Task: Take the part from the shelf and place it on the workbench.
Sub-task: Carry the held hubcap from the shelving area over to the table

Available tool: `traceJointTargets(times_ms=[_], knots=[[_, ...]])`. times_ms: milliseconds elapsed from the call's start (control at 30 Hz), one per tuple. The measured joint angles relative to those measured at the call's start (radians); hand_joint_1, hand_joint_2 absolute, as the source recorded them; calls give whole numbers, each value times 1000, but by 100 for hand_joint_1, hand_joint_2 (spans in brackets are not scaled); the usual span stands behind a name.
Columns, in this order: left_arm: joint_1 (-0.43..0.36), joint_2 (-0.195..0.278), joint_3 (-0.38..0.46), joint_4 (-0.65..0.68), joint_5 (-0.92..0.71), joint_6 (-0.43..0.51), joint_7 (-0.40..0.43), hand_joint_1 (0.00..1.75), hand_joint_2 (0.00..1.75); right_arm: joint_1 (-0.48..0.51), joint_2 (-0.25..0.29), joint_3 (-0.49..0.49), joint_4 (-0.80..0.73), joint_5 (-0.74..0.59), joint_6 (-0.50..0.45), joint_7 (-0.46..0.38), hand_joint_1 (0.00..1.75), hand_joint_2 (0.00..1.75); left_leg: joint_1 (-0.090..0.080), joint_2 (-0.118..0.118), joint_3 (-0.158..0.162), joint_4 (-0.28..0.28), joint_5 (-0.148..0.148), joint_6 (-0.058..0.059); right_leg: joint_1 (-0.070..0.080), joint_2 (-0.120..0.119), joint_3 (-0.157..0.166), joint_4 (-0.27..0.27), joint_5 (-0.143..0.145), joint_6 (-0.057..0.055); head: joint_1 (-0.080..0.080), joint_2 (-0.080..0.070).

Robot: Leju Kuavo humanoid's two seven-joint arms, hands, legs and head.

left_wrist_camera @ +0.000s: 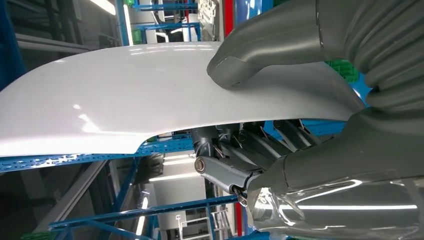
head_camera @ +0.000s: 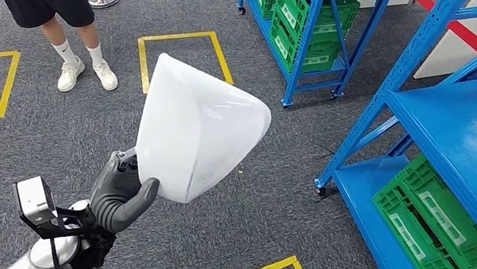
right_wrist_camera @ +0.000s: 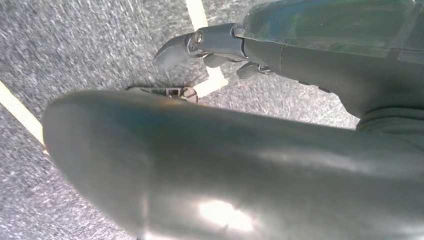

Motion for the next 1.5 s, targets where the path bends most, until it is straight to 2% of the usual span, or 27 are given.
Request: traceJointTargets(times_ms=[67, 167, 267, 300, 333, 367, 400, 467, 533, 633, 700, 767, 833, 867, 933, 967, 1033, 1100, 1133, 1200, 1267, 1300, 1333, 1367, 1400, 1467, 1500], knots=[[1, 0, 0, 0, 0, 0, 0, 175, 175, -1, 0, 0, 0, 1, 1, 0, 0, 0, -1, -4, -8, 11, -7, -6, 3, 1, 4, -7, 1, -20, 0, 0], [1, 2, 0, 0, 0, 0, 0, 175, 175, -2, 2, 0, 0, 1, 2, 0, 0, 0, 6, 3, -23, 50, -32, -18, 3, -5, 8, -8, 0, -37, -1, 0], [1, 3, 0, 0, 0, 0, 0, 175, 175, -2, 0, 0, 0, 1, 2, 0, 0, 0, 13, 15, -117, 240, -122, -30, 7, -18, 12, -8, -5, -45, -5, 0], [1, 3, 0, 1, 0, 0, 0, 175, 175, -1, 0, 0, 0, 1, 2, 0, 0, 0, 15, 16, -150, 298, -139, -30, 10, -24, 13, -8, -6, -47, -5, 0], [2, 4, 0, 1, 0, 0, 0, 175, 175, -1, 0, 0, 0, 1, 2, 0, 0, 0, 15, 18, -166, 321, -138, -28, 12, -30, 14, -8, -7, -48, -5, 0], [2, 5, 0, 1, 0, 0, 0, 175, 175, -1, 0, 0, 0, 1, 2, 0, 0, 0, 14, 19, -161, 301, -117, -23, 15, -37, 15, -8, -9, -50, -5, 0], [2, 5, 0, 2, 0, 0, 0, 175, 175, -2, 1, 0, 0, 1, 2, 0, 0, 0, 10, 26, -134, 243, -82, -14, 18, -44, 18, -9, -10, -51, -5, 0], [0, 6, 1, 1, 0, 0, 0, 175, 175, -3, 4, 0, 0, 1, 2, 0, 0, 0, -7, 73, -60, 95, -20, 10, 22, -58, 23, -10, -13, -52, -4, 0], [-3, 6, 1, 0, -1, 0, 0, 175, 175, -2, 8, 0, 1, 1, 2, 0, 0, 0, -23, 106, -27, 24, -3, 25, 24, -73, 26, -13, -16, -47, -4, 0], [-3, 8, 3, -2, -3, 1, -1, 175, 175, -3, 12, 0, 1, 1, 1, 0, 0, 0, -23, 76, -14, -5, 7, 32, 26, -94, 33, -20, -20, -39, -4, 0], [-5, 6, 3, -3, -4, 1, -2, 175, 175, -4, 13, 0, 1, 2, 1, 0, 0, 0, -15, 50, 5, -35, 25, 39, 27, -60, 16, 29, -47, -40, -2, 0], [-5, 4, 2, -1, -6, 2, -3, 175, 175, -2, 11, 0, 1, 4, -1, 1, 0, 0, -11, 24, 8, -43, 32, 41, 23, -17, -43, 152, -96, -45, 2, 0], [0, 3, 0, 2, -10, 1, -3, 175, 175, 2, 8, 0, 1, 5, -2, 2, 0, 0, -11, -6, 7, -41, 32, 39, 21, -6, -94, 240, -119, -38, 4, 0], [1, 3, 0, 3, -11, 2, -3, 175, 175, 2, 7, 0, 1, 7, -2, 2, 0, 0, -10, -20, 7, -38, 31, 38, 18, -5, -97, 235, -108, -29, 4, 0], [3, 3, -1, 3, -12, 2, -3, 175, 175, 0, 4, 0, 1, 9, -2, 3, 0, 0, -7, -46, 6, -25, 23, 28, 9, 6, -46, 112, -48, -5, 4, 0], [3, 3, -1, 3, -13, 2, -3, 175, 175, -1, 4, 0, 1, 10, -2, 4, 0, 0, -7, -57, 3, -16, 18, 21, 6, 19, -17, 50, -23, 0, 5, 0], [4, 3, -1, 3, -15, 2, -4, 175, 175, -3, 5, -1, 1, 11, -2, 7, 0, 0, -7, -73, -7, 2, 7, 9, 5, 37, 14, -15, -3, -8, 5, 0], [6, 4, 0, 3, -17, 3, -5, 175, 175, -6, 6, -1, 1, 13, -2, 8, 0, 0, -5, -83, -15, 10, 4, 4, 8, 34, 17, -15, -3, -26, 4, 0], [6, 5, 0, 3, -18, 4, -6, 175, 175, -7, 7, -1, 1, 14, -3, 9, 0, 0, -4, -78, -17, 14, 1, 0, 8, 29, 18, -15, -3, -31, 4, 0], [6, 7, 1, 3, -19, 10, -7, 175, 175, -8, 7, -1, 1, 10, -3, 9, 0, 0, -1, -40, -38, 63, -28, -11, 6, 21, 23, -17, -4, -41, -1, 0], [5, 8, 1, 3, -20, 15, -8, 175, 175, -7, 6, -1, 1, 1, -4, 8, 0, 0, 5, 3, -103, 191, -88, -22, 10, 11, 25, -17, -8, -49, -6, 0], [6, 8, 2, 3, -21, 17, -8, 175, 175, -6, 5, -1, 1, -3, -4, 8, 0, 0, 10, 13, -143, 262, -114, -25, 12, 7, 26, -17, -9, -51, -6, 0], [7, 9, 1, 3, -21, 17, -8, 175, 175, -6, 5, -1, 1, -5, -5, 8, 0, 0, 13, 16, -171, 309, -124, -26, 14, 3, 26, -17, -11, -52, -6, 0], [8, 9, 1, 3, -21, 18, -8, 175, 175, -6, 4, -1, 1, -6, -5, 8, 0, 0, 15, 17, -181, 318, -115, -26, 16, 0, 27, -17, -12, -53, -6, 0], [8, 10, 2, 3, -21, 18, -8, 175, 175, -6, 4, -1, 1, -7, -6, 8, 0, 0, 15, 17, -169, 283, -86, -23, 17, -2, 30, -17, -14, -53, -6, 0], [7, 11, 2, 3, -22, 20, -9, 175, 175, -7, 6, -1, 1, -8, -8, 8, 0, 0, 9, 23, -99, 136, -13, -9, 18, -4, 37, -18, -18, -52, -6, 0], [6, 11, 3, 2, -23, 20, -9, 175, 175, -8, 8, -1, 1, -8, -9, 8, 0, 0, 3, 29, -67, 72, 11, -1, 19, -5, 39, -19, -19, -50, -6, 0]])
